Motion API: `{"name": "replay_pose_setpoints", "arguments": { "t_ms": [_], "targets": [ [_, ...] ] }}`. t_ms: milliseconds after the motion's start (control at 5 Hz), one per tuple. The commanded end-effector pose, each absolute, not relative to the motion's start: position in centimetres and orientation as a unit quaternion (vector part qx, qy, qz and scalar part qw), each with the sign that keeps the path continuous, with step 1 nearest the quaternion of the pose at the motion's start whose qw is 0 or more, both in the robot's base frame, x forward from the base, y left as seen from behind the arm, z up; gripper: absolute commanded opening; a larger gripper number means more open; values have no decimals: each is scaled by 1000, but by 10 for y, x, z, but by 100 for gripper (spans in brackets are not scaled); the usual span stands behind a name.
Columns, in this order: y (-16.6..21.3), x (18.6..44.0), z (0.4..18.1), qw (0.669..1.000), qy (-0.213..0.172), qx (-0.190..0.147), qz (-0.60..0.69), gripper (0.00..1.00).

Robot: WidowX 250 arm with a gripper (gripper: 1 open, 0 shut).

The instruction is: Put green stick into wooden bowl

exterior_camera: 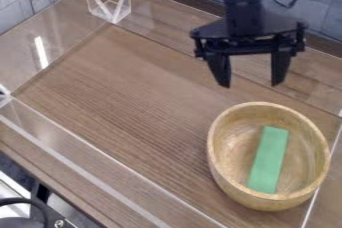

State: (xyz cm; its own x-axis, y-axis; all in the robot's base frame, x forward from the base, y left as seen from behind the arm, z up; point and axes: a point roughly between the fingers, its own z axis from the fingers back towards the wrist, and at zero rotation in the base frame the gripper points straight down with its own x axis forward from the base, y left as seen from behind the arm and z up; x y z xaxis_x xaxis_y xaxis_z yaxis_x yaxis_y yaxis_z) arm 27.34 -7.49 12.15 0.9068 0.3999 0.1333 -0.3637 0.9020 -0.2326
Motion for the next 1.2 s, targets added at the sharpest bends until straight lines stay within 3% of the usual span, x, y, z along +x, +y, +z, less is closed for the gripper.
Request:
{"name": "replay_pose_setpoints", "arguments": {
  "t_ms": [0, 600, 1000],
  "targets": [
    [-84, 279, 125, 977, -98, -104, 157, 100],
    [-93, 278, 137, 973, -113, -95, 180, 100],
    [-83, 285, 119, 963, -119, -74, 230, 100]
  ]
}}
